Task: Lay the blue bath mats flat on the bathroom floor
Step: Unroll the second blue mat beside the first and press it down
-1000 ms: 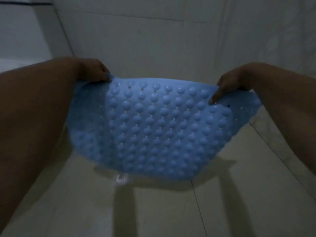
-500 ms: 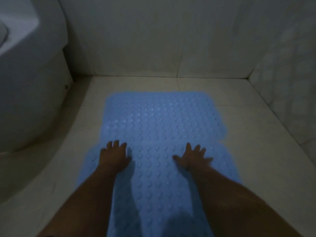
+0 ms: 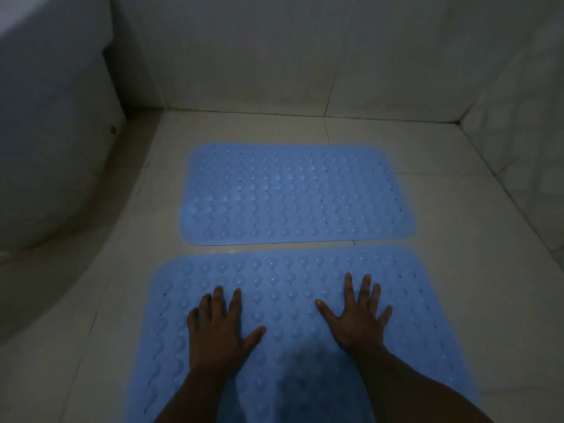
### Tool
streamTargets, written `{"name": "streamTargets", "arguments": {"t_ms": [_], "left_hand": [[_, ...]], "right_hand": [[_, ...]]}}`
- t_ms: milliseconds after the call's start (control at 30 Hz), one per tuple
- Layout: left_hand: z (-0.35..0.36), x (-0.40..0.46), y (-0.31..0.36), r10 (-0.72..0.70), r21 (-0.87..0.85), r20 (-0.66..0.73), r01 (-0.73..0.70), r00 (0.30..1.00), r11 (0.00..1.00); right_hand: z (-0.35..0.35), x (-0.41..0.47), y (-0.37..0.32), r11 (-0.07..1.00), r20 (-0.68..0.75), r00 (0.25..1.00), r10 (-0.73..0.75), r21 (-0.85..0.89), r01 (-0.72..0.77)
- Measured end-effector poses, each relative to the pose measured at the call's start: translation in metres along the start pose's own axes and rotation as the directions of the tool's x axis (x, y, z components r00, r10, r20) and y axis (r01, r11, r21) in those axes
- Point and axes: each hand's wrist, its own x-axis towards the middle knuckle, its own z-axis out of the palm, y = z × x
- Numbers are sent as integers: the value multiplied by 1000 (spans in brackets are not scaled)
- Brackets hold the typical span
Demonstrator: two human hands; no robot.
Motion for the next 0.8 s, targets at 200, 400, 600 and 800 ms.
{"name": "streamTargets", "arguments": {"t_ms": [200,400,600,800], "left_hand": [[3,14,4,33,-24,-11,-33,999,999],[2,24,15,35,-26,-5,-35,999,999],[4,26,19,21,-31,-28,-22,999,999],[8,25,20,27,-22,-19,-27,999,999]], "right_hand": [[-5,10,5,1000,2,1000,24,11,-24],[-15,20,11,1000,28,999,25,6,-25],[-15,24,13,1000,30,999,17,0,-17],[-15,24,14,1000,29,999,18,-5,-17]]}}
